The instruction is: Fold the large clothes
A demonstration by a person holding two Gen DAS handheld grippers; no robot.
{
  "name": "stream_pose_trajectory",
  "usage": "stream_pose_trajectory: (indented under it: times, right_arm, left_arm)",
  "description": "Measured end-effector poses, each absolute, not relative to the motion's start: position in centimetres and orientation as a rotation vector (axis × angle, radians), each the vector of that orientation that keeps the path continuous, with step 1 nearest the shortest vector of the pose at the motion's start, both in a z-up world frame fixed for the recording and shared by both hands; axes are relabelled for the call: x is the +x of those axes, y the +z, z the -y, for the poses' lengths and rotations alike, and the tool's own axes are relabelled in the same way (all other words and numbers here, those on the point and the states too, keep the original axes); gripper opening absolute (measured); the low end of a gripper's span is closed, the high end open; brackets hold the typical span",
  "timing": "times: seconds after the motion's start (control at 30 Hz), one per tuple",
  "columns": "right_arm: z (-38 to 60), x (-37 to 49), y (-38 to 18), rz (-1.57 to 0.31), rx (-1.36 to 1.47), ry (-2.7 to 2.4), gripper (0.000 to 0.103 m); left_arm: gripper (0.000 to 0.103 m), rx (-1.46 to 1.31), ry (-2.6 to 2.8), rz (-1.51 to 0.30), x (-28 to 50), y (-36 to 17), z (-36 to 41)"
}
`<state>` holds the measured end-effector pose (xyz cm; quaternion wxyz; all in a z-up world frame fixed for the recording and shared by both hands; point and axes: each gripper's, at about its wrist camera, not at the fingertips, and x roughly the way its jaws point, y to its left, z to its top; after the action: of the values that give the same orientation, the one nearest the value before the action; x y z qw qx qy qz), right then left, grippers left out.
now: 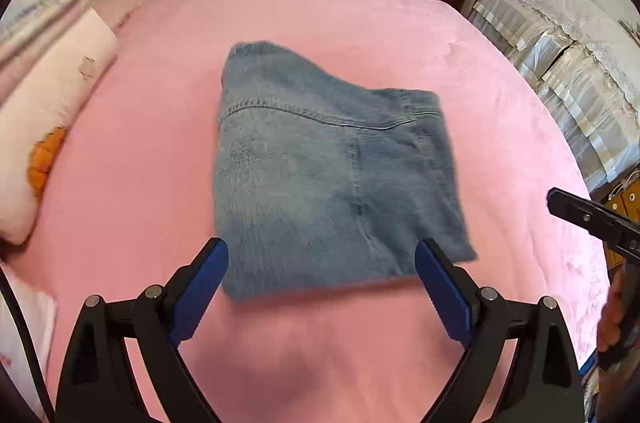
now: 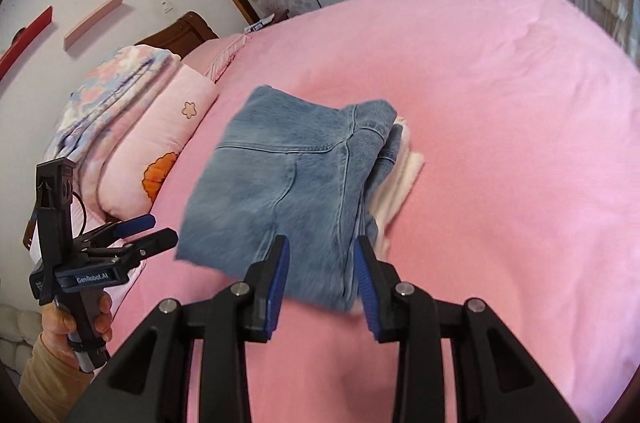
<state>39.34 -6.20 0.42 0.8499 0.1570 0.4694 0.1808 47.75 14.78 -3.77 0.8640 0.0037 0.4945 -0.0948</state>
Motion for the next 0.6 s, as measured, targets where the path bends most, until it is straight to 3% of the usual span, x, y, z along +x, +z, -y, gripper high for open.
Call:
stream_pose_trajectory:
  times: [0.07, 0.13, 0.2, 0.6]
  right_arm:
    - [6.4, 37.3, 2.3, -0.978, 0.33, 0.379, 0.034]
    - [6.9, 35.0, 3.9, -0.967, 0.327, 0.375, 0.043]
    - [7.4, 32.5, 5.6, -0.945, 0.306, 0.359, 0.045]
    - [10.5, 21.0, 9.6, -0.918, 0.308, 0.335, 0.046]
  left_arm:
    - [0.094, 0.019, -0.205, -1.016, 45.4, -1.9, -13.4]
    - [0.094, 0.025, -0.196, -0.985, 42.8, 0.1, -12.3]
    - [0.094, 0.037, -0.187, -0.956, 40.5, 1.9, -11.3]
    - [0.094, 0.04, -0.103, -0.91, 27.7, 6.6, -4.9]
